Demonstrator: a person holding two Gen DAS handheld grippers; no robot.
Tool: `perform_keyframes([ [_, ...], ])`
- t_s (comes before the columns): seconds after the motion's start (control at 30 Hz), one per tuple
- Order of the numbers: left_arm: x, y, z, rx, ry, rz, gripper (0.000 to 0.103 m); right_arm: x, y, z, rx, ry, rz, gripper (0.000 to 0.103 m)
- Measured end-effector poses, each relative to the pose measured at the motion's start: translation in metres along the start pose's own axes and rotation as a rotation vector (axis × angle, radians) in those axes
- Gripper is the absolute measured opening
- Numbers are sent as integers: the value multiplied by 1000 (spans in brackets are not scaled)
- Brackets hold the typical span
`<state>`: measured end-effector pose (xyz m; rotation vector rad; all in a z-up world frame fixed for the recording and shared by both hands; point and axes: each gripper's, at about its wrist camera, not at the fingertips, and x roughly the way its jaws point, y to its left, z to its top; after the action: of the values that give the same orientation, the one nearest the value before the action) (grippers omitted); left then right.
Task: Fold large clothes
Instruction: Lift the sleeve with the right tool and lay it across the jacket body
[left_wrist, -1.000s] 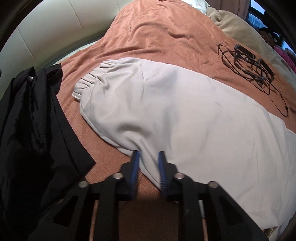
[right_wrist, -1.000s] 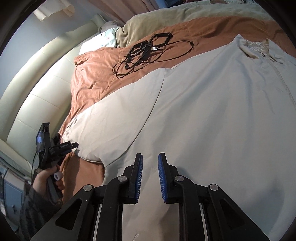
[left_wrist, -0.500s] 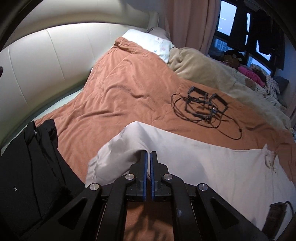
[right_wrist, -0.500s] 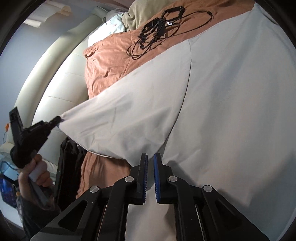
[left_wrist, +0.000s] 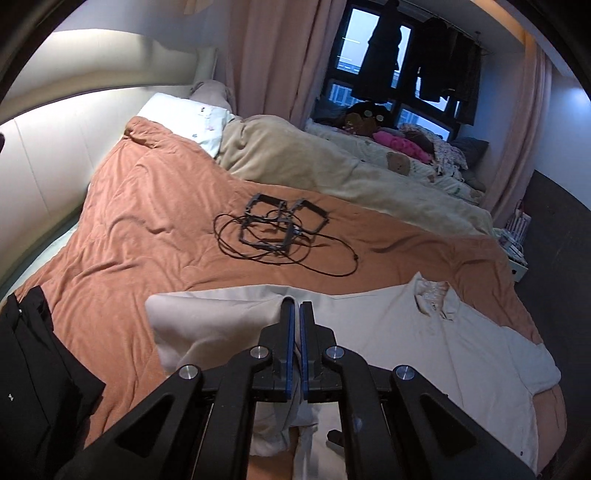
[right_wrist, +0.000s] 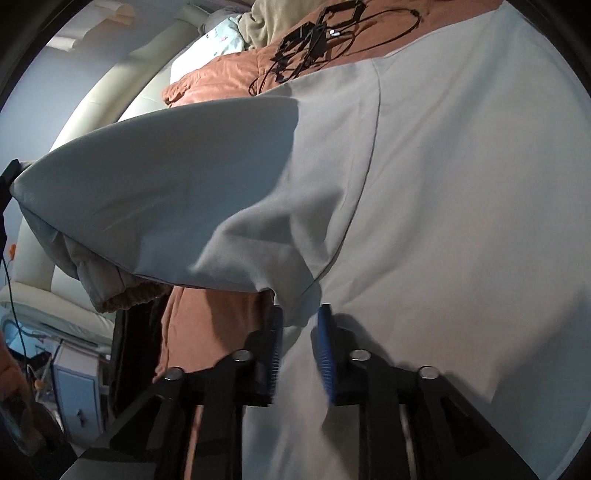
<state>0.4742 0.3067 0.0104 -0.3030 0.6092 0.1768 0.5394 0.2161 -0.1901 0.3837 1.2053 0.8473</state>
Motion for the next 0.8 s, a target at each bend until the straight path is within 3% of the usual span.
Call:
perform_keyframes([
  [0.03, -1, -6, 0, 8, 0, -14, 5, -9, -4, -1, 5, -17, -11, 51],
  [0.27, -9, -56, -9, 69, 13, -104, 5, -96, -37, -10, 53, -138, -80, 51],
  [0.37, -10, -78, -17, 88, 37, -149, 5, -142, -63, -23, 125, -223, -90, 51],
  [0.53, -7, -119, -34, 137, 78, -212, 5, -183, -95, -49, 230, -300, -139, 51],
  [0.67, 11, -149, -49, 161, 158, -277, 5, -200, -119, -69, 327, -331, -164, 51],
  [0.8, 32, -169, -70, 148, 300, -375, 6, -218, -127, -61, 351, -354, -161, 51],
])
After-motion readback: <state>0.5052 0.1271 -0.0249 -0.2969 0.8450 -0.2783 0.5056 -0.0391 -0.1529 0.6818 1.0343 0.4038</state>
